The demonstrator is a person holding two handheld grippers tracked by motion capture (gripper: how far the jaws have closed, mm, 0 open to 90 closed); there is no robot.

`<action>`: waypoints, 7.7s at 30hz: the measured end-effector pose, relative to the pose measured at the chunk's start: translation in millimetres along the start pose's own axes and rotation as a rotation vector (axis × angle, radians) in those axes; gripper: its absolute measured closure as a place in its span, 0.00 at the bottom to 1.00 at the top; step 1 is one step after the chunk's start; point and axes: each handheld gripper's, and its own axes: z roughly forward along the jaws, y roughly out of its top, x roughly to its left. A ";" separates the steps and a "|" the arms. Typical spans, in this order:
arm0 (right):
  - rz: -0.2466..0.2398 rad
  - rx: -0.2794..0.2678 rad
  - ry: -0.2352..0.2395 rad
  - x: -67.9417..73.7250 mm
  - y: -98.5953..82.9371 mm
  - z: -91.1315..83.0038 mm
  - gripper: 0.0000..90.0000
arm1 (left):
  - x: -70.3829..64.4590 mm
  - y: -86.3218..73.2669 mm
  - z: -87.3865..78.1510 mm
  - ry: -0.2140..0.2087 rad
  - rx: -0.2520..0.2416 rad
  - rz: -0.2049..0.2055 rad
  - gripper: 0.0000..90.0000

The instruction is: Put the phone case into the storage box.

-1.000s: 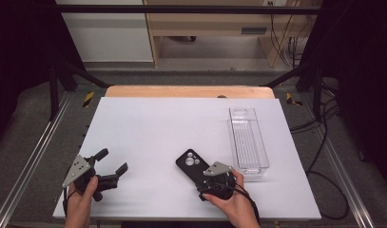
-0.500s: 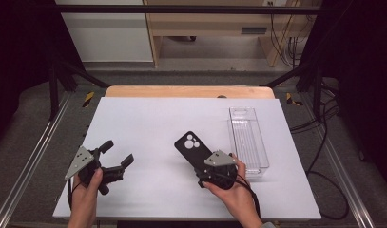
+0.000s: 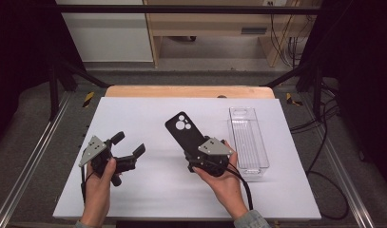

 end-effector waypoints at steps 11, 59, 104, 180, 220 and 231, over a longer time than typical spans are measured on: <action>0.005 -0.034 -0.004 14.0 -7.8 0.8 0.18 | -15.8 -4.0 7.8 -0.047 0.029 -0.009 0.02; -0.101 -0.098 0.080 64.1 -7.4 2.4 0.18 | -16.6 -10.0 13.0 -0.093 0.078 -0.145 0.29; -0.023 0.018 0.115 75.3 -27.1 21.4 0.16 | -25.2 -10.9 4.1 -0.180 0.058 -0.266 0.90; 0.038 -0.110 0.046 67.9 -20.1 14.5 0.11 | -50.7 1.4 -1.9 -0.109 0.022 0.065 0.90; 0.094 -0.180 0.069 72.1 -8.4 2.1 0.04 | -69.9 -3.7 3.4 -0.141 0.016 0.120 0.90; 0.104 -0.183 0.073 72.9 -7.8 1.8 0.04 | -76.2 -4.8 4.8 -0.157 0.016 0.119 0.90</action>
